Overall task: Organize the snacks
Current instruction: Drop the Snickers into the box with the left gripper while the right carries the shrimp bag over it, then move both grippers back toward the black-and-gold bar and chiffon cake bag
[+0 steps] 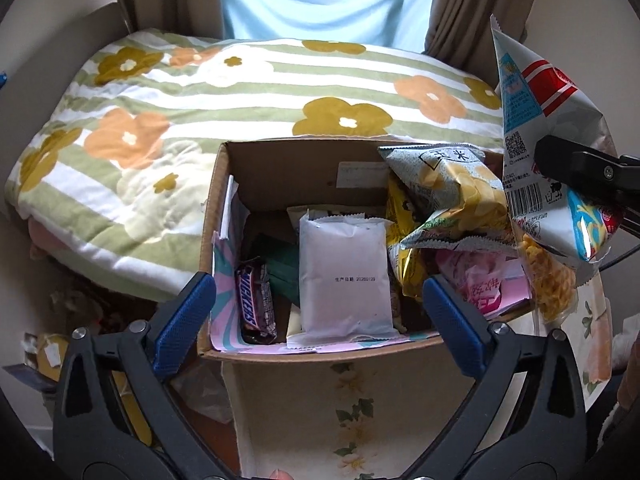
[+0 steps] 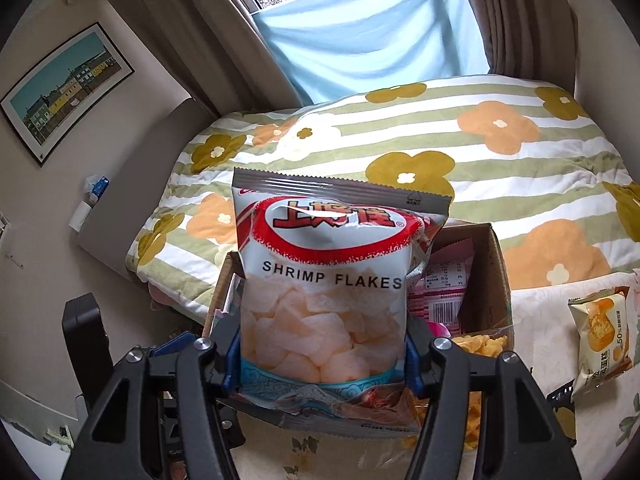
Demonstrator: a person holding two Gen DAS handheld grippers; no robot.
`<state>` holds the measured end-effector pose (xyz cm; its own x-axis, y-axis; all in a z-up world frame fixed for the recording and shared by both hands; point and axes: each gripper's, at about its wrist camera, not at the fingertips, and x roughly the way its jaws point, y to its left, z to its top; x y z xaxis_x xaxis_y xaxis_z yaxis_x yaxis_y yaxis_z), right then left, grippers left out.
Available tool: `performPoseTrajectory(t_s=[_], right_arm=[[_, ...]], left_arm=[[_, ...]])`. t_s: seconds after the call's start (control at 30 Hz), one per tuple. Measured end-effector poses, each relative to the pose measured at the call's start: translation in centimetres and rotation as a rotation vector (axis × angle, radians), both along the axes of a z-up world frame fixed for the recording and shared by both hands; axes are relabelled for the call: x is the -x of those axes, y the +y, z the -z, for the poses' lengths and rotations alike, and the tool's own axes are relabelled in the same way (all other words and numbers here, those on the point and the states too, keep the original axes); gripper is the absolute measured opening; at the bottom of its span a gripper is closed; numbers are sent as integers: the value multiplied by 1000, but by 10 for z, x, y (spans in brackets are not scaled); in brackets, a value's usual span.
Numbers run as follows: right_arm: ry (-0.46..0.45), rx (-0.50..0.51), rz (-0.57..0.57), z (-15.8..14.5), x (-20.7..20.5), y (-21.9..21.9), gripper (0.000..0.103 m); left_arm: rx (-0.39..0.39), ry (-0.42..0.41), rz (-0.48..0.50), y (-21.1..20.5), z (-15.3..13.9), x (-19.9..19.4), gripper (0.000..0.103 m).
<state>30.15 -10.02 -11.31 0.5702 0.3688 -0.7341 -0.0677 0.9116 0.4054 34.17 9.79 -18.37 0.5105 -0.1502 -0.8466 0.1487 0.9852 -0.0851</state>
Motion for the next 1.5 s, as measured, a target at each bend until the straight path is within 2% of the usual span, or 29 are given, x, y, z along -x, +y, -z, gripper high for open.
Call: performPoseTrajectory(t_s=[0.17,0.37,0.43,0.47,0.53,0.7,0.77,1.13,1.37,1.5], right_arm=[[7,31,-45,-3,-6,11,57],[11,42,-150,-9,-23,41,58],[13,32,-178,-9,-28,50,67],[15,42,-186,-8,-31,54,87],[8,61,-198,-7,-30,59,101],[-8,33,-196,-8,-11,46,101],[-2,22,-185,-7,-3,35,101],[-1,19,-57,-24,44,-57,101],[-16,55,15,-39,80,-132,101],[-3,85,12,-41,99,-176,101]], left_arm=[[-48,-2,-1,-4,3,17,103],[-87,0,-25,5,0,39,103],[-83,-2,-32,8,-3,43,103],[-80,-3,-37,9,-4,45,103],[-75,4,-37,10,-6,48,103],[-97,-7,-19,3,-12,55,103],[-115,-19,-12,-3,-15,58,103],[-96,-83,15,-47,-47,75,103],[-87,-125,43,-95,-69,99,103],[-72,-128,52,-127,-72,117,103]])
